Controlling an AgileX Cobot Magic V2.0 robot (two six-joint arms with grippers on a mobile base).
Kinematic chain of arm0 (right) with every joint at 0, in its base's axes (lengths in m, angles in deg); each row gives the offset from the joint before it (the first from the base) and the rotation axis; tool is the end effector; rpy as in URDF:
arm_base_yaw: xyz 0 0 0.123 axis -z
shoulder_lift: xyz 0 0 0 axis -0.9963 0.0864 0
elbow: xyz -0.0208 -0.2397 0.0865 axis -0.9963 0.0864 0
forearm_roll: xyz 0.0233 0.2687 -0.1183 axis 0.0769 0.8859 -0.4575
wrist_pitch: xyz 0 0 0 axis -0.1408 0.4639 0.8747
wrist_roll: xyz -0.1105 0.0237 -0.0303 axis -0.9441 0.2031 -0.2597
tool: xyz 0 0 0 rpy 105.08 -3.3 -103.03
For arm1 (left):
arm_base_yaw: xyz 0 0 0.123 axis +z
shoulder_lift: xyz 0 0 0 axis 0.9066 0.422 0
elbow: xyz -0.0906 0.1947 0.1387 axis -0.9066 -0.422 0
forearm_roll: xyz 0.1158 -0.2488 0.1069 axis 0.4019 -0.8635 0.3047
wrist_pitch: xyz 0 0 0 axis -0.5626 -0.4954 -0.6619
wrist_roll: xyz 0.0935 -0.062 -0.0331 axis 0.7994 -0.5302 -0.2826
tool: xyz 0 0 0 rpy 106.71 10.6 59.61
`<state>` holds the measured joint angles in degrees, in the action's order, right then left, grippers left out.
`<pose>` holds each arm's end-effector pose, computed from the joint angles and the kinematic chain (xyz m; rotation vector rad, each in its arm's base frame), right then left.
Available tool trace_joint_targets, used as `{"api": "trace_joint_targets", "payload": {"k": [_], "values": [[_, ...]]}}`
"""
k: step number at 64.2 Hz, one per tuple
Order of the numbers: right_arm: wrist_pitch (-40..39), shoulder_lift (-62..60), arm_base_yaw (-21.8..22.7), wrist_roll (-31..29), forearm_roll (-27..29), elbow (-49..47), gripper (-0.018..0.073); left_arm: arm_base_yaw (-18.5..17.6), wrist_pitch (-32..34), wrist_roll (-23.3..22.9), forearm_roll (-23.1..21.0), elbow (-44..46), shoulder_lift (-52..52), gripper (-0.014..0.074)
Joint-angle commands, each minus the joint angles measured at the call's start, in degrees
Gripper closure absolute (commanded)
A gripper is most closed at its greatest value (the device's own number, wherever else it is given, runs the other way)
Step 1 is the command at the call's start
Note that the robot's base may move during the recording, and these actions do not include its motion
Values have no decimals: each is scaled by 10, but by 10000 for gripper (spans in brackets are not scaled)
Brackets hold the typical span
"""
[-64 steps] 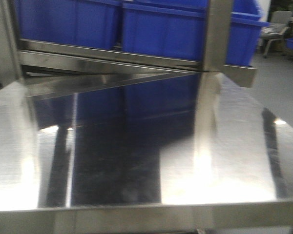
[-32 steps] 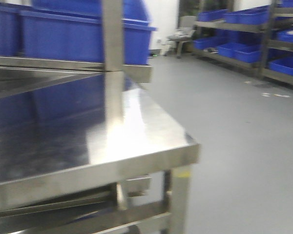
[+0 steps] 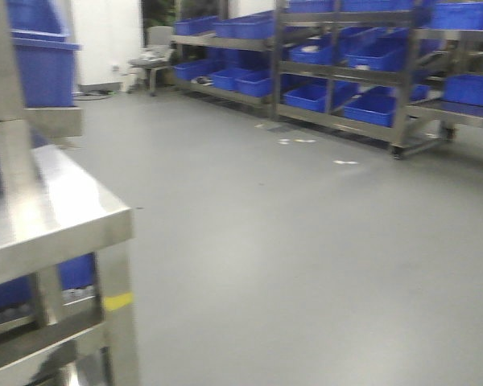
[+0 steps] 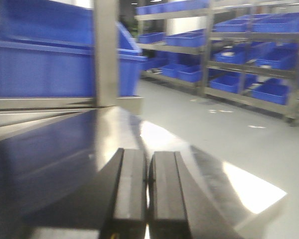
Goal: Place green plate on second shelf with right arm
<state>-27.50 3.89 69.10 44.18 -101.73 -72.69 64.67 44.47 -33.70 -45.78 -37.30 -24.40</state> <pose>0.0911 -0.0087 0.4231 0.0994 1.6633 0.0703 0.1553 -0.0011 0.2100 0.0037 1.5154 -0.0079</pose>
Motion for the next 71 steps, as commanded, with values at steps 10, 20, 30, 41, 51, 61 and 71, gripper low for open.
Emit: {"api": "trace_joint_targets", "payload": {"k": [10,20,30,41,51,61,71], "values": [[-64,10,4,4,-18,-15,503,-2,50,-1,-2,-23,-10,466],[-64,10,4,4,-18,-15,503,-2,50,-1,-2,-23,-10,466],[-64,10,4,4,-18,-15,503,-2,50,-1,-2,-23,-10,466],[-64,10,4,4,-18,-15,503,-11,50,-1,-2,-23,-10,466],[-64,10,4,4,-18,-15,503,-48,50,-1,-2,-23,-10,466],[-64,10,4,4,-18,-15,503,-74,50,-1,-2,-23,-10,466],[-64,10,4,4,-18,-15,503,-94,50,-1,-2,-23,-10,466]]}}
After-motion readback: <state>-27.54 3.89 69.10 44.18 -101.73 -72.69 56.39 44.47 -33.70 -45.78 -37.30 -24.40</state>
